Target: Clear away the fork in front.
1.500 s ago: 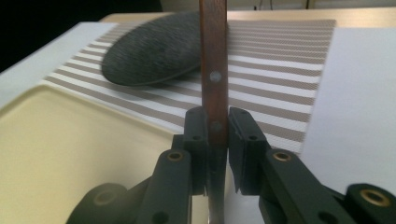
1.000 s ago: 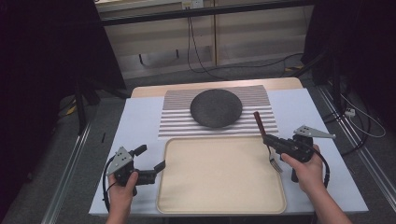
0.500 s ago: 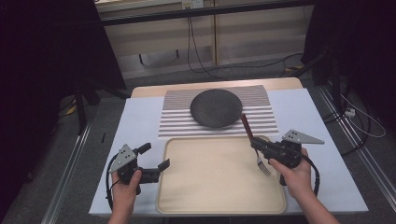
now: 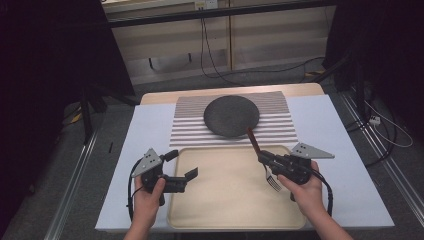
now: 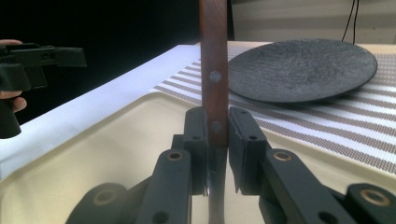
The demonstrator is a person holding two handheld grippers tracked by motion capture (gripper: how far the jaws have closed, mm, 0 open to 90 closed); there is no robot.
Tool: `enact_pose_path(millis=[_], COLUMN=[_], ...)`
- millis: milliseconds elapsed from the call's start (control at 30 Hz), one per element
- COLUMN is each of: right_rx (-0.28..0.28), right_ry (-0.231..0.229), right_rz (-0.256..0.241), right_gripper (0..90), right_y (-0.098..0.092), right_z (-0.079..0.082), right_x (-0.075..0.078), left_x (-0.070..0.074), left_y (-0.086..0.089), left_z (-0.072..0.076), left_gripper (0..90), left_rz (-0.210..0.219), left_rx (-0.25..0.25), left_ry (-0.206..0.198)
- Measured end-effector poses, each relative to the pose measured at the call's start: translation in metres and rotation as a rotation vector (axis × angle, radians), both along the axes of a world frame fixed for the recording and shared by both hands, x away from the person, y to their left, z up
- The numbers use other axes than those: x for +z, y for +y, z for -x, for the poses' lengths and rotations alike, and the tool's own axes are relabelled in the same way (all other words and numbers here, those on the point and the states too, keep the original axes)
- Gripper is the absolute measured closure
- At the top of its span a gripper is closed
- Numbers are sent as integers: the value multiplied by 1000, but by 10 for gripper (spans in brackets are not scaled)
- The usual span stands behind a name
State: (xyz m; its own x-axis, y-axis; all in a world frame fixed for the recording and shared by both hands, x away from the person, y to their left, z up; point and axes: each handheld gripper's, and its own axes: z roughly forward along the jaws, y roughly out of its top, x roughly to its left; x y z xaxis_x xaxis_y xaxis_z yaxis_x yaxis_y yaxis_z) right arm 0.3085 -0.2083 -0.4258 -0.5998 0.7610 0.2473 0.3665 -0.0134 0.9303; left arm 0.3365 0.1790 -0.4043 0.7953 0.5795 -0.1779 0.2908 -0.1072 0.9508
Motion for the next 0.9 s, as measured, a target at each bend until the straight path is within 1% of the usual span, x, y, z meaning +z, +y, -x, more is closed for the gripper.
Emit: enact_pose_path(millis=[33,133,233,300,333,433,467,533,567,667,733,767,800,900], right_rx=[4,12,24,30,34,44,43,52,49,58,64,66,69,74], right_ry=[-6,-6,-4,-8,-6,-9,-11,-9,-13,-11,-11,-14,-14,-15], right_rz=[9,8,7,6,8,12,15,10,17,26,27,30,29,29], right_gripper=[788,788,788,788,788,788,788,788,788,788,788,788,788,788], right_y=[2,6,10,13,14,18,20,22,23,26,28,29,30,32], right_z=[0,2,2,3,3,3,3,3,3,4,4,4,4,4], right_x=[0,0,-1,-1,-1,-1,-1,-1,-1,-2,-2,-2,-2,-3], left_x=[1,4,6,7,7,9,10,11,12,12,12,11,10,8], left_y=[-3,-12,-19,-24,-26,-32,-34,-39,-42,-48,-52,-54,-55,-58], left_z=[0,-1,-2,-3,-4,-6,-7,-8,-9,-12,-12,-12,-13,-13], left_gripper=[27,24,22,21,21,23,25,41,48,64,89,90,101,158], left_rz=[-3,-8,-13,-12,-15,-20,-12,0,-8,9,-1,4,1,14], left_rx=[-5,-21,-31,-27,-25,-35,-37,-39,-36,-43,-47,-54,-60,-55], left_ry=[0,-2,6,9,4,3,0,0,-2,13,20,25,31,42])
